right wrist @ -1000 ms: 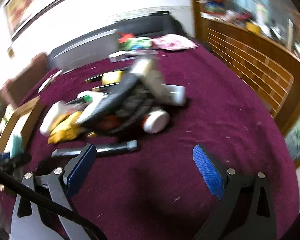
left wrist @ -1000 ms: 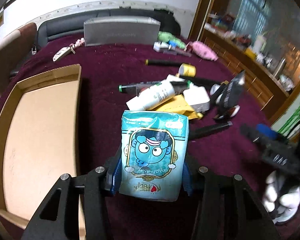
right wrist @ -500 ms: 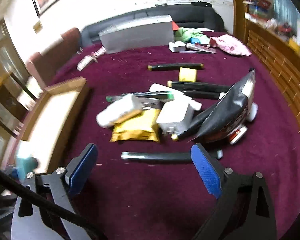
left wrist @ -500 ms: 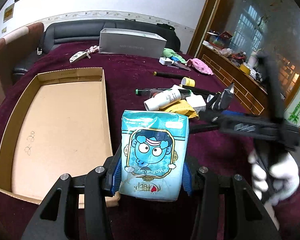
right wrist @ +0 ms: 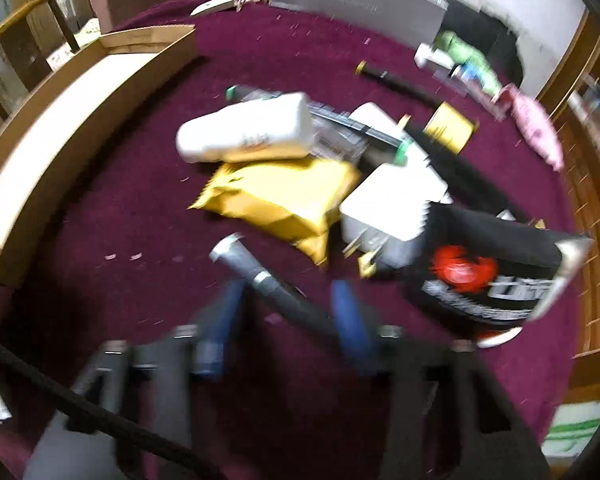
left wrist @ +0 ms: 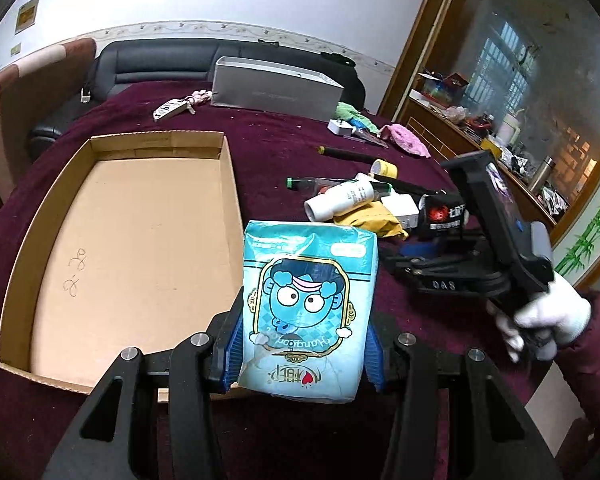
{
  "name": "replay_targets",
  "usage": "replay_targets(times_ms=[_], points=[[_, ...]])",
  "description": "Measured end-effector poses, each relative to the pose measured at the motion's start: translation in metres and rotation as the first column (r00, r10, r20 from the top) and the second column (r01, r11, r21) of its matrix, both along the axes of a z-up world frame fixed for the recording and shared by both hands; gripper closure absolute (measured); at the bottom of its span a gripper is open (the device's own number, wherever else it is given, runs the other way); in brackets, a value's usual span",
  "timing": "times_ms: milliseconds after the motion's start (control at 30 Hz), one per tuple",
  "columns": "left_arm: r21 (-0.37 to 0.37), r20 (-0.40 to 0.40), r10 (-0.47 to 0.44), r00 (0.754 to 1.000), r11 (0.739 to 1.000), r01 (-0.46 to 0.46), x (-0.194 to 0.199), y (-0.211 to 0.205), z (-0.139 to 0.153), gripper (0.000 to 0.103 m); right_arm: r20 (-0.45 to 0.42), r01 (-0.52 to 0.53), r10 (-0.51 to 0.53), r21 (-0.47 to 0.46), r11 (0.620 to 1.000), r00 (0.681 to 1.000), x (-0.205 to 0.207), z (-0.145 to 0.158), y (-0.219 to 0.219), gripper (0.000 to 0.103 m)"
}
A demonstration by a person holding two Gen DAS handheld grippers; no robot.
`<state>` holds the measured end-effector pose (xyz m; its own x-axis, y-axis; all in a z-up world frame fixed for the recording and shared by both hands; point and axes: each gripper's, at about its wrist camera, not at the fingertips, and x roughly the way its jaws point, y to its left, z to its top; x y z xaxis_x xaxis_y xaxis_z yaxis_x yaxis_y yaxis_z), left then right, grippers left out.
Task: Organize objects
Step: 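Carry the tissue pack toward the tray while the right gripper grasps a black marker, then lower the tissue pack and black marker into the tray and open both grippers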
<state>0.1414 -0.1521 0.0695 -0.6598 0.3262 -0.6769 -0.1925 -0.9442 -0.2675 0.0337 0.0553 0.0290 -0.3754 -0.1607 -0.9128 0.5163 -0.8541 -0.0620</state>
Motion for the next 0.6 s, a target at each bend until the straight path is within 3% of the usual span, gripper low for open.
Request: replay_targets(times_ms=[100, 200, 433, 600], points=[[0.003, 0.009, 0.006, 1.0, 1.0, -0.006, -0.002, 0.0, -0.002, 0.06, 0.009, -0.004, 0.004, 0.02, 1.0, 1.0, 0.01, -0.001, -0.008, 0.09], [0.004, 0.002, 0.02, 1.0, 1.0, -0.02, 0.001, -0.002, -0.001, 0.06, 0.013, 0.011, -0.011, 0.009, 1.0, 1.0, 0.016, -0.001, -0.011, 0.091], [0.037, -0.008, 0.063, 0.998, 0.997, -0.063, 0.003, -0.029, 0.015, 0.06, 0.038, 0.05, -0.043, -0.201, 0.978, 0.998, 0.039, 0.035, -0.003, 0.09], [0.014, -0.038, 0.118, 0.992, 0.993, -0.118, -0.006, -0.052, 0.035, 0.06, 0.026, 0.0, 0.01, -0.377, 0.926, 1.0, 0.047, 0.089, -0.028, 0.09]])
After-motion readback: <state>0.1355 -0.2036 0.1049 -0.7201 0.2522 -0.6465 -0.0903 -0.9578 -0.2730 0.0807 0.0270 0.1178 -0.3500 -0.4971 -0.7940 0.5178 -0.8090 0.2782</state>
